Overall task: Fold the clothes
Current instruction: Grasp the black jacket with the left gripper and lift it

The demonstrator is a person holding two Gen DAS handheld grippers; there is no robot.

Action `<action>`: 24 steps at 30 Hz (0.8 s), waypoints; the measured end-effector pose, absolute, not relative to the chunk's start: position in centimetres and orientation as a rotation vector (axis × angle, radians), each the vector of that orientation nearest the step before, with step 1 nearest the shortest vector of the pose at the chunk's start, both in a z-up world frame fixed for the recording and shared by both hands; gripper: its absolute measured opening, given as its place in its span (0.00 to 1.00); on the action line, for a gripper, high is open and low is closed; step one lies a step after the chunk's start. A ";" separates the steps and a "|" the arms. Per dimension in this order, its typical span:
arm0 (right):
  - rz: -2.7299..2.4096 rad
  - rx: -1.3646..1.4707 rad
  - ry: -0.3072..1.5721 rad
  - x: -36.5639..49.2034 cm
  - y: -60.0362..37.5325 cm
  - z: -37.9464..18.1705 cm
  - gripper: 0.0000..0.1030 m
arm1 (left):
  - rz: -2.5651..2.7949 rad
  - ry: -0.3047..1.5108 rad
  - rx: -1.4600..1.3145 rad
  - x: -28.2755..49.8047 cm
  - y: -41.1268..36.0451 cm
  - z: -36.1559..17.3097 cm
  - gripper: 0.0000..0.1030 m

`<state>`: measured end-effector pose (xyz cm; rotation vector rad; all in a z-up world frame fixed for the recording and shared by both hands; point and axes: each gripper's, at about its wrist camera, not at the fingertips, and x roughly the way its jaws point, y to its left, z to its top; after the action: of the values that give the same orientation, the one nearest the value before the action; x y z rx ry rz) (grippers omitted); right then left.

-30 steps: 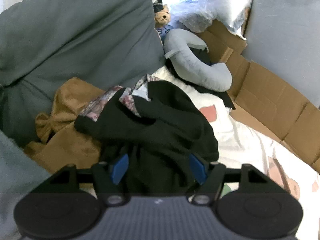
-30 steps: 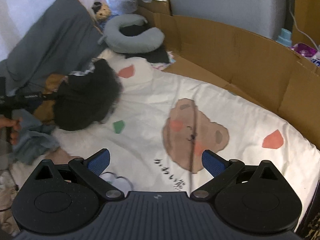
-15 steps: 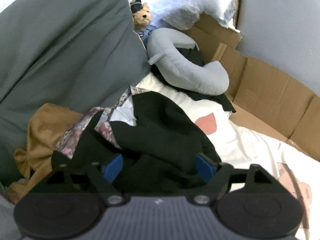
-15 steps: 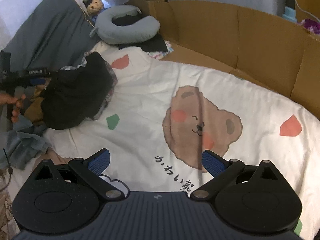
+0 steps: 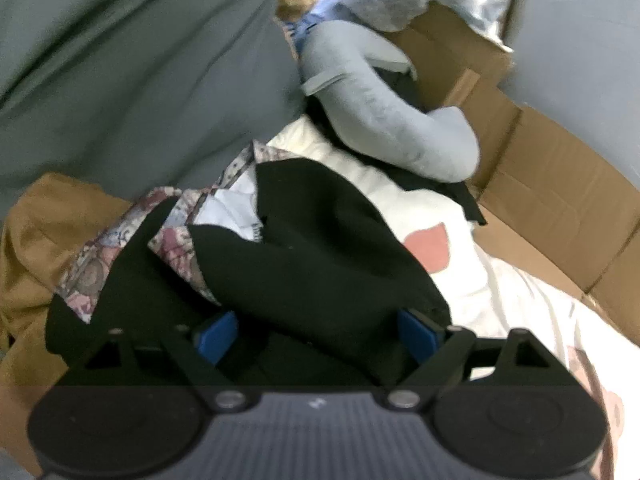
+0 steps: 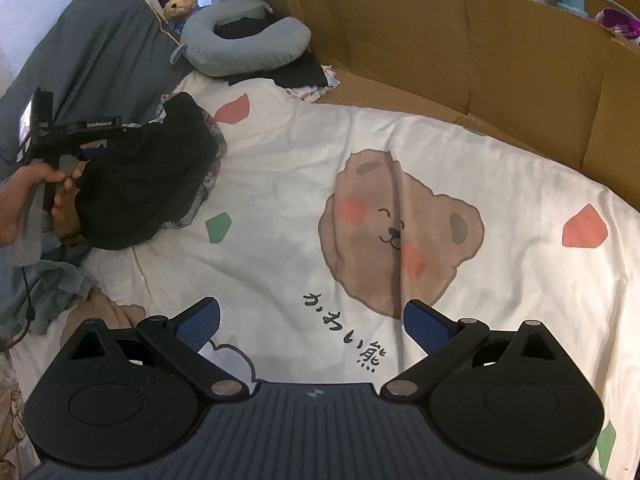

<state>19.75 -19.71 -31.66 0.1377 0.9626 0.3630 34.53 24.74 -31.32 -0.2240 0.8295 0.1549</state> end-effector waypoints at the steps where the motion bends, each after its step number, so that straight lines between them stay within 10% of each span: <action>1: 0.365 0.138 0.965 19.7 -19.7 -31.7 0.98 | 0.165 0.824 -0.248 34.7 25.1 -31.4 0.85; 6: 0.376 0.136 0.973 19.5 -19.6 -31.9 0.98 | 0.207 0.786 -0.342 35.5 26.8 -31.4 0.75; 11: 0.399 0.131 0.971 19.6 -19.4 -31.8 0.98 | 0.244 0.756 -0.365 35.7 27.6 -30.8 0.08; 24: 0.384 0.181 0.918 20.4 -20.7 -30.5 0.98 | 0.129 0.631 -0.426 32.3 21.4 -26.3 0.05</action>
<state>20.40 -20.69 -30.51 0.1808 0.9178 0.3844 32.25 21.39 -26.34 -0.4264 0.6314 0.1294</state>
